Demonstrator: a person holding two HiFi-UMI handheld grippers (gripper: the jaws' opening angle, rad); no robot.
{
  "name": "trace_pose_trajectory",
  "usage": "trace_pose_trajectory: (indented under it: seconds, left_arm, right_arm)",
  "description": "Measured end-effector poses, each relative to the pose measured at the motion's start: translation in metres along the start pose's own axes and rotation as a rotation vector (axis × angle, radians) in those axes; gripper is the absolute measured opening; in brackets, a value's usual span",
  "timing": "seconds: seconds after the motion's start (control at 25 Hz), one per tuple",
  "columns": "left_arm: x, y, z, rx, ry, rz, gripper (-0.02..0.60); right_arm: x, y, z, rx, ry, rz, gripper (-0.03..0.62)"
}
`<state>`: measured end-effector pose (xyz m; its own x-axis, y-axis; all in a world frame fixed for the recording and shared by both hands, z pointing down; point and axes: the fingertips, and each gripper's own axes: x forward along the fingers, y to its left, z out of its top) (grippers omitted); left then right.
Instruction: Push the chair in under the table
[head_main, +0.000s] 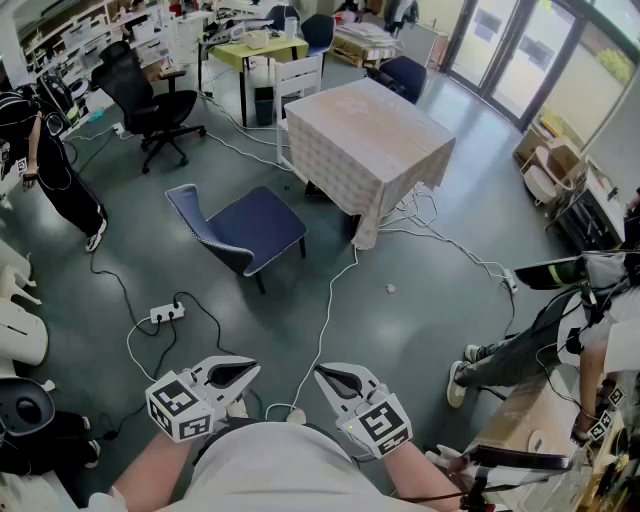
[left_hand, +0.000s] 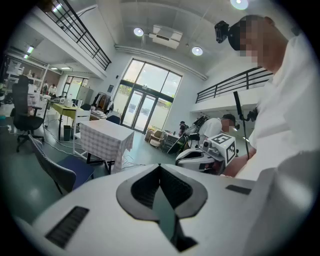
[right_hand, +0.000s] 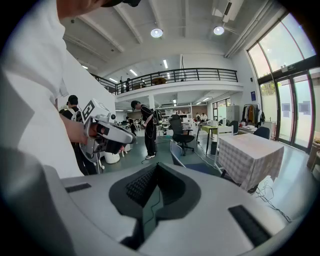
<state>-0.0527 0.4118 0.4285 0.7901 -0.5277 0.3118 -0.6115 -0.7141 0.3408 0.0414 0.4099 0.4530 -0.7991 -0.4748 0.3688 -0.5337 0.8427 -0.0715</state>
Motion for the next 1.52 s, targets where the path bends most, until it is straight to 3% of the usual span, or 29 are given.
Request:
trace_pose_trajectory:
  seconds: [0.32, 0.6, 0.84, 0.96, 1.08, 1.32, 1.44, 1.52]
  left_arm:
    - [-0.004, 0.02, -0.006, -0.052, -0.023, 0.061, 0.009]
    - [0.009, 0.094, 0.007, -0.101, -0.039, 0.089, 0.012]
    - [0.023, 0.233, 0.032, -0.184, -0.048, 0.198, 0.108]
    - [0.019, 0.308, 0.048, -0.246, -0.037, 0.29, 0.171]
    - [0.013, 0.386, 0.052, -0.292, -0.017, 0.393, 0.231]
    - [-0.004, 0.542, 0.029, -0.509, -0.003, 0.64, 0.307]
    - [0.002, 0.593, -0.002, -0.657, 0.026, 0.72, 0.311]
    - [0.009, 0.618, -0.017, -0.711, 0.038, 0.765, 0.322]
  right_arm:
    - [0.009, -0.015, -0.01, 0.001, 0.023, 0.002, 0.014]
    - [0.047, -0.05, 0.003, 0.02, 0.018, -0.031, 0.015]
    - [0.111, -0.103, 0.025, 0.04, 0.06, -0.122, 0.02]
    - [0.149, -0.124, 0.052, 0.05, 0.062, -0.144, 0.1]
    - [0.19, -0.146, 0.07, 0.061, 0.072, -0.163, 0.107]
    - [0.256, -0.171, 0.099, 0.072, 0.081, -0.174, 0.107]
    - [0.27, -0.18, 0.099, 0.075, 0.115, -0.157, 0.107]
    - [0.278, -0.191, 0.1, 0.076, 0.129, -0.148, 0.107]
